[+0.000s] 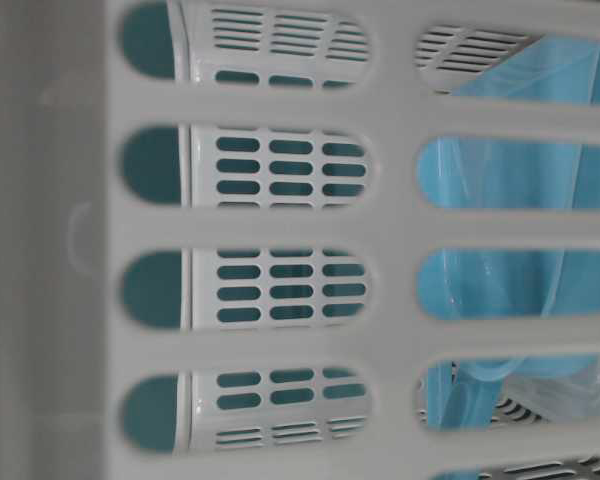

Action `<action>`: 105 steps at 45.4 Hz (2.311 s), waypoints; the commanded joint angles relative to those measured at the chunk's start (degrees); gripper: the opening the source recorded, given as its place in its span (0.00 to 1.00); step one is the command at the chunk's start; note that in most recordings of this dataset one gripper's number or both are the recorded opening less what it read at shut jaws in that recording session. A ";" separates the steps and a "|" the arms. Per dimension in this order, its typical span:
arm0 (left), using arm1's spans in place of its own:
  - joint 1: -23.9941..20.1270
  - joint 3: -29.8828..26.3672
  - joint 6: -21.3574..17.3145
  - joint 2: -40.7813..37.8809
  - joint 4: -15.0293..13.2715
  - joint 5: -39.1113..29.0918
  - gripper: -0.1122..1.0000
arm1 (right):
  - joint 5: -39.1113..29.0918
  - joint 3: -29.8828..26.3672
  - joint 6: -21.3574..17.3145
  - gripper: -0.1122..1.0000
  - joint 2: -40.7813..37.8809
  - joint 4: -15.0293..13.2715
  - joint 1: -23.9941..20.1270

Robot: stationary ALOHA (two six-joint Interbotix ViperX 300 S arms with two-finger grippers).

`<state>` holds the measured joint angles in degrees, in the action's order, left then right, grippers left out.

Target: Pick up the dustpan from the shopping basket with the left arm.

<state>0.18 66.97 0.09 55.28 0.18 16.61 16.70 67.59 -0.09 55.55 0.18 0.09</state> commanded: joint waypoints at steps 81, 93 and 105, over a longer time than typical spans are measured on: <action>6.42 -56.16 1.58 -54.76 2.37 -78.40 0.90 | -23.38 -6.24 -2.37 0.82 5.01 1.14 -0.44; 6.42 -54.93 2.02 -59.15 2.37 -78.40 0.90 | -23.38 -5.19 -2.37 0.82 6.42 1.14 -0.44; 6.42 -53.96 2.29 -60.47 2.37 -78.13 0.88 | -23.38 -4.39 -2.37 0.82 7.47 1.14 -0.35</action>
<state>6.50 13.27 2.20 -5.54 2.37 -61.70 -7.12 63.54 -2.37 63.11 1.14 -0.26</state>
